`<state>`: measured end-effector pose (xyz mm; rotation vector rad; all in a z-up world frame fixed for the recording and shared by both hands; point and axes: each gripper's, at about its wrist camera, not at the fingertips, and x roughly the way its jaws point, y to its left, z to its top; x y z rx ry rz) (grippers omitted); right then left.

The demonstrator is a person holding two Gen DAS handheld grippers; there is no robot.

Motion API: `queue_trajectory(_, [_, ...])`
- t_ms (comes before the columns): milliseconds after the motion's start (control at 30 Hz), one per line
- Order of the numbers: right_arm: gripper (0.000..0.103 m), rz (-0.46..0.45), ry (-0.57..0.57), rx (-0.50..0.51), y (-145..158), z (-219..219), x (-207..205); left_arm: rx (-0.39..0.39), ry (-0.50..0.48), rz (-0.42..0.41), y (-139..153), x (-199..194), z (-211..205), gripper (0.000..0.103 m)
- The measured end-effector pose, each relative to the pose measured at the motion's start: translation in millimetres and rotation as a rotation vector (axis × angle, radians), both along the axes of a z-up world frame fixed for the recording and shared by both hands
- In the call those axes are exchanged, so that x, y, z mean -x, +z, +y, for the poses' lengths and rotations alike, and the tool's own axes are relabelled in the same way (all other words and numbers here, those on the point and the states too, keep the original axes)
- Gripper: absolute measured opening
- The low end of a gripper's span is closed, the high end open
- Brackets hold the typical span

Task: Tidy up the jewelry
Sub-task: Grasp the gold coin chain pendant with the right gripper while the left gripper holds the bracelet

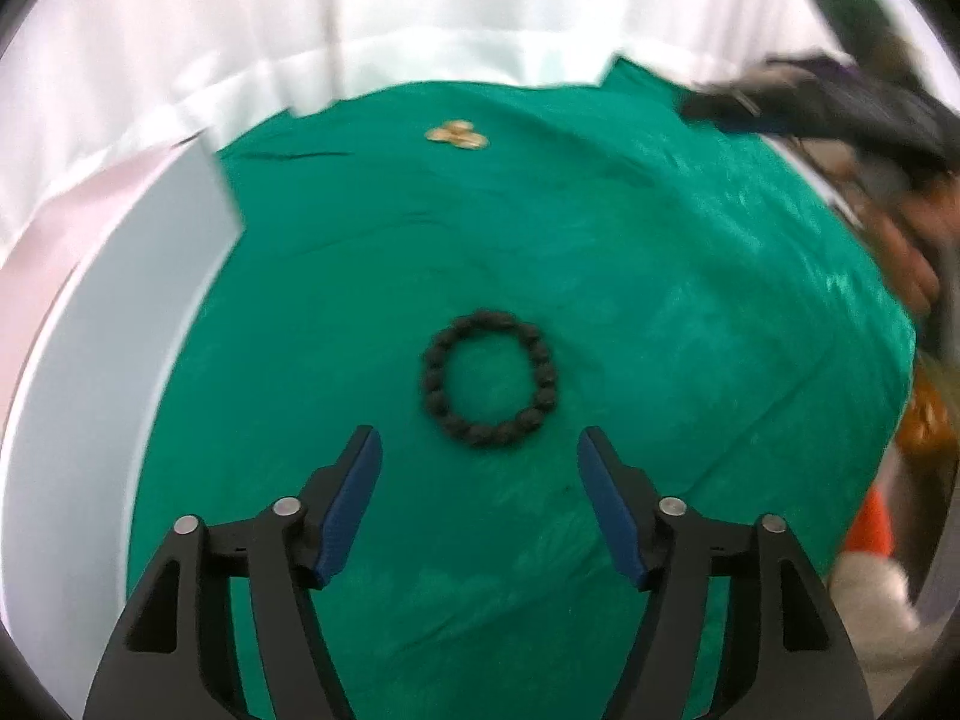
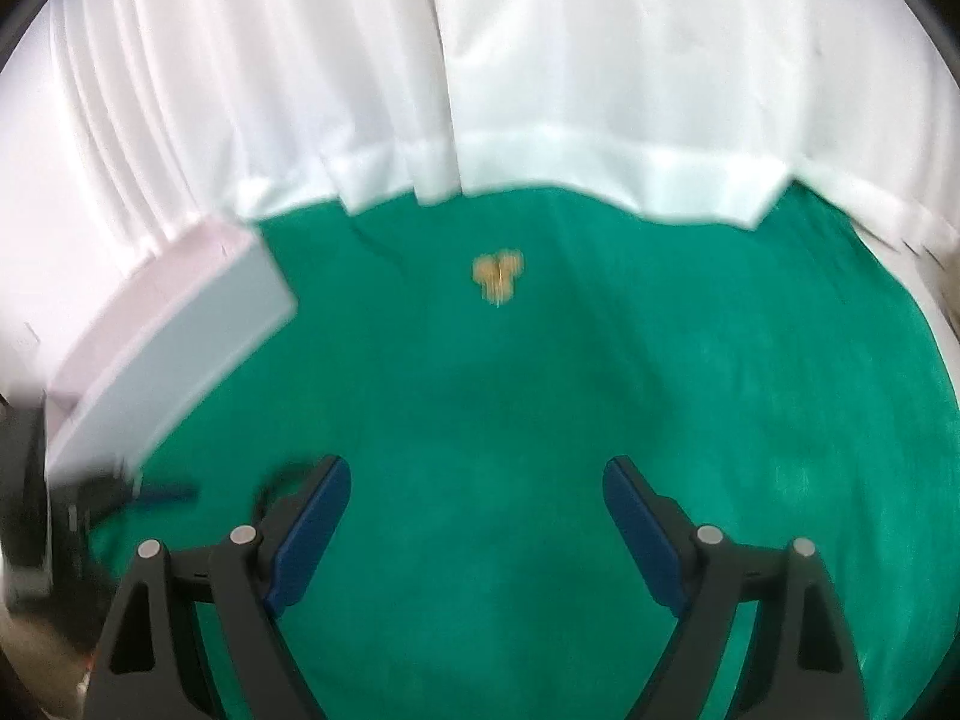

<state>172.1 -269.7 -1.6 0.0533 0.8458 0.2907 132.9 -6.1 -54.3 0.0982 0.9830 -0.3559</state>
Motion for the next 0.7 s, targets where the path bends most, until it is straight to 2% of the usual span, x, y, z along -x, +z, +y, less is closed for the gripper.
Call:
queue_trajectory(67, [0.088, 0.033, -0.035, 0.010, 5.6, -12.5, -59.1, 0.029, 0.056, -0.010, 6.1, 7.7, 16.1, 0.076])
queue_trajectory(133, [0.088, 0.101, -0.089, 0.043, -2.2, -20.1, -109.0, 0.040, 0.103, -0.014, 9.7, 14.2, 31.1, 0.079])
queue_trajectory(167, [0.088, 0.153, -0.107, 0.029, -10.5, -22.4, -141.2, 0.039, 0.118, -0.013, 9.8, 16.3, 36.7, 0.079])
queue_trajectory(267, [0.087, 0.251, -0.065, -0.054, -31.8, -9.2, -190.0, 0.040, 0.153, -0.004, 7.0, 19.4, 49.7, 0.079])
queue_trajectory(333, [0.086, 0.305, -0.035, -0.063, -48.6, 12.1, -212.6, 0.053, 0.175, 0.018, 1.9, 19.9, 59.4, 0.079])
queue_trajectory(400, [0.073, 0.342, -0.009, 0.002, -68.6, 39.1, -229.8, 0.061, 0.192, 0.043, -3.4, 19.3, 70.5, 0.079])
queue_trajectory(500, [0.059, 0.359, -0.013, 0.108, -92.0, 66.9, -240.5, 0.063, 0.208, 0.058, -8.5, 23.2, 75.3, 0.079])
queue_trajectory(533, [0.059, 0.348, -0.019, 0.128, -95.2, 71.4, -242.1, 0.064, 0.211, 0.062, -10.1, 23.3, 76.2, 0.079])
queue_trajectory(567, [0.048, 0.309, -0.014, 0.151, -94.6, 77.6, -242.7, 0.065, 0.213, 0.066, -11.8, 23.7, 77.5, 0.079])
queue_trajectory(600, [0.029, 0.299, -0.012, 0.165, -95.4, 79.4, -242.4, 0.066, 0.215, 0.072, -13.5, 23.6, 78.0, 0.079])
queue_trajectory(633, [0.014, 0.287, -0.010, 0.187, -95.4, 82.0, -241.0, 0.065, 0.218, 0.078, -15.2, 23.5, 77.9, 0.079])
queue_trajectory(667, [0.008, 0.290, -0.004, 0.189, -94.9, 83.2, -238.2, 0.064, 0.220, 0.082, -16.5, 21.9, 76.8, 0.079])
queue_trajectory(700, [0.007, 0.294, 0.001, 0.177, -94.0, 82.1, -235.1, 0.062, 0.220, 0.087, -18.1, 21.2, 75.8, 0.079])
